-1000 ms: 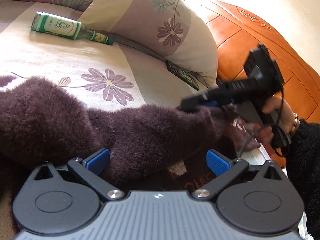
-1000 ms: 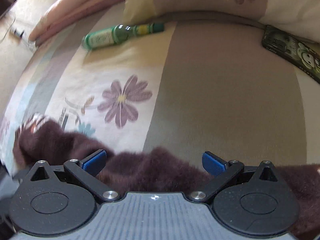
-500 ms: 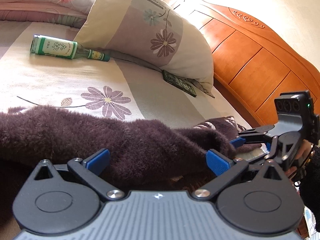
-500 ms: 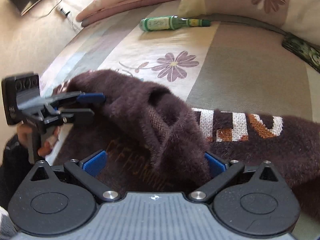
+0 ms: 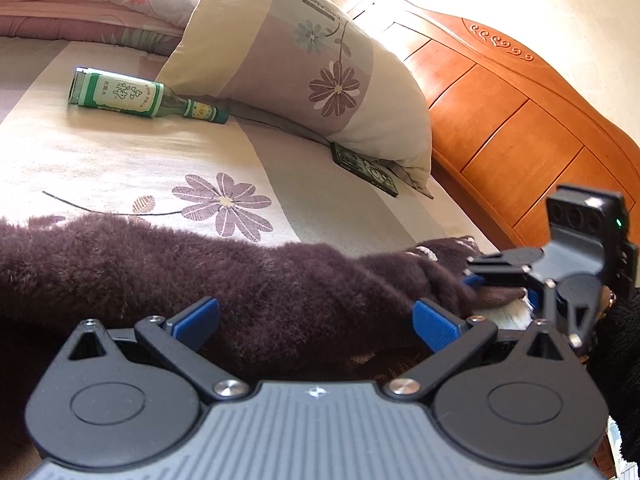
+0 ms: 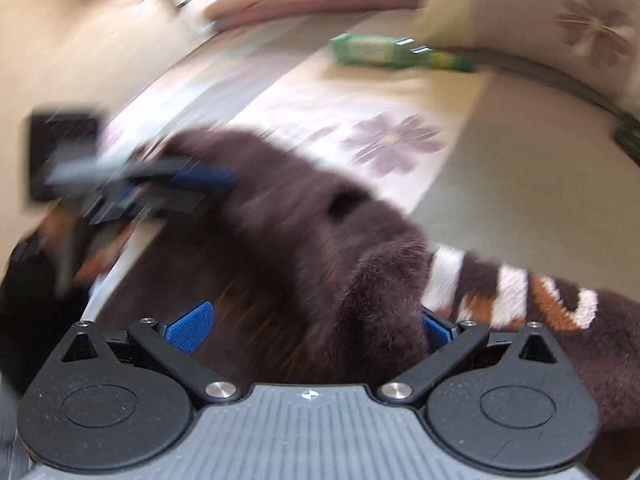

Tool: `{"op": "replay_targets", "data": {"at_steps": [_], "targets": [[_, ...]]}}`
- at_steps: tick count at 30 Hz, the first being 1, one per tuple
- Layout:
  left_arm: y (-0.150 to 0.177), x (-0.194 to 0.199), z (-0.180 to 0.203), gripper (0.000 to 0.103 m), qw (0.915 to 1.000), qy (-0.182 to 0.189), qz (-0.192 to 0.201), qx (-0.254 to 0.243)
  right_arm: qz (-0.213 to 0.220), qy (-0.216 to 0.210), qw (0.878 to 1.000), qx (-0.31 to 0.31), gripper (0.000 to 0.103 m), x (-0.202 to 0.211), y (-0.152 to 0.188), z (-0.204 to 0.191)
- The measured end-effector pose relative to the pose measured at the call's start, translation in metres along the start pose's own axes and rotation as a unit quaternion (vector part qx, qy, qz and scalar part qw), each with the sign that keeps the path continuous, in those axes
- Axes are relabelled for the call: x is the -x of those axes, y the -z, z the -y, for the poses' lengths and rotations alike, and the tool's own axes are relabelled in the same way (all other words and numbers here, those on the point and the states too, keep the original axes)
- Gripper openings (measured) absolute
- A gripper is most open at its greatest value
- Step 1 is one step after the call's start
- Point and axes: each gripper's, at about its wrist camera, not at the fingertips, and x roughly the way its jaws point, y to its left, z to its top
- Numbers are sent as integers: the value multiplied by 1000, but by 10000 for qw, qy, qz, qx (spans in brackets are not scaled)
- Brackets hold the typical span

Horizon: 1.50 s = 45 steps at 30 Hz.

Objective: Fold clothes

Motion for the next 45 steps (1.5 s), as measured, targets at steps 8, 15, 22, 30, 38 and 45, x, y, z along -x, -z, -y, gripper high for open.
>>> {"op": "replay_targets", "data": {"at_steps": [8,15,22,30,38,45], "targets": [[5,-10,-1,102,9996,-134,-237,-52,76,740,9962,457,103,16,-1,-16],[2,-3,-4,102,9998,-99,-171,-11,876,501,9944,-324,103,-9,-56,22],[-7,19,-19,102,9994,-157,184,254,419,-719,9854,-1483,103,-69,-59,59],[-15,29,-27,102,9983,-212,368,392,686,-2062,9682,-1241,103,-39,-63,22],[-18,37,-32,102,9977,-240,470,434,479,-1008,9827,-1476,73,-68,-64,36],[-20,43,-37,102,9966,-255,568,540,490,-86,9944,-933,25,-69,-85,22]]}}
